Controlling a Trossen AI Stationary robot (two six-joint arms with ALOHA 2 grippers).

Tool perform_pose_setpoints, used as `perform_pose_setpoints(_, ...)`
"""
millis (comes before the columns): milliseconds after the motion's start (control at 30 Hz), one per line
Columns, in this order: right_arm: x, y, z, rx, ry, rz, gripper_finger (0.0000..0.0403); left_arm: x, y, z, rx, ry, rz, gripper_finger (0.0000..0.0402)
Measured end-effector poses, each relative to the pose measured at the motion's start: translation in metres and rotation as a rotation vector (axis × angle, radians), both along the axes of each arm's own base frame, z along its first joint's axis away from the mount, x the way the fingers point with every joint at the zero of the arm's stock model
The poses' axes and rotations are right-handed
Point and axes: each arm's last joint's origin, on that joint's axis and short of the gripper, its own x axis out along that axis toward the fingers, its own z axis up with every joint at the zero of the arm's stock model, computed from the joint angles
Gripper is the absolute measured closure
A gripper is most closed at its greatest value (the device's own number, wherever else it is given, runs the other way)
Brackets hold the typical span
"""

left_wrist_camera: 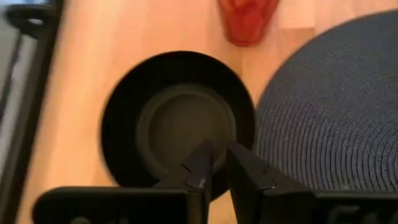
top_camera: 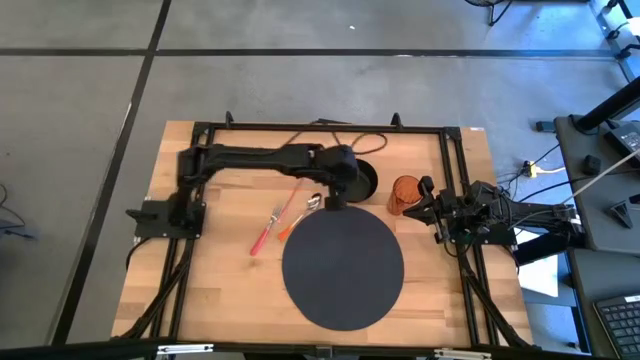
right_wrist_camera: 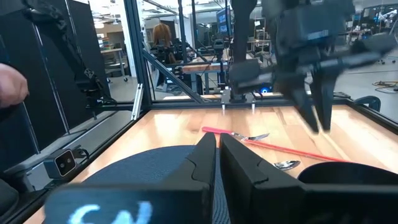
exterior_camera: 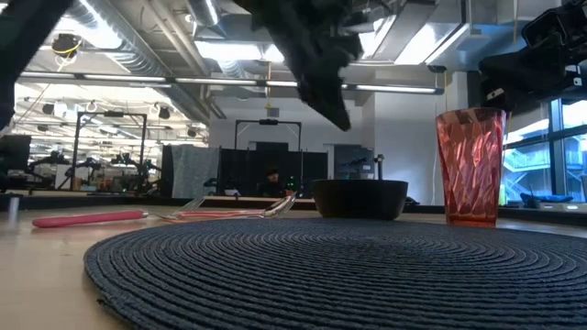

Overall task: Pick & Place Utensil
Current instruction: Put the black bowl in the center of the black mat

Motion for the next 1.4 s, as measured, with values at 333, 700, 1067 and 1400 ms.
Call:
perform_pose_setpoints(333, 0.000, 0.000, 0.000, 0.001, -0.003, 0.000, 0.0379, 0.017, -0.001, -0.028, -0.045, 0.110, -0.073, 0.0240)
perform_pose_setpoints(700, 0.000, 0.000, 0.001, 0.008, -0.006, 0.001, 0.0379, 0.021, -0.010, -0.035, -0.094, 0.113, -0.125, 0.0195)
perform_pose_setpoints(1067, 0.000, 0.000, 0.001, 0.006, -0.006, 0.001, 0.0379, 0.029, -0.010, -0.065, -0.067, 0.171, -0.144, 0.0195)
perform_pose_setpoints(1400, 0.000, 0.000, 0.001, 0.024, -0.007, 0.001, 0.0379, 0.035, -0.003, -0.084, -0.074, 0.180, -0.122, 0.0208)
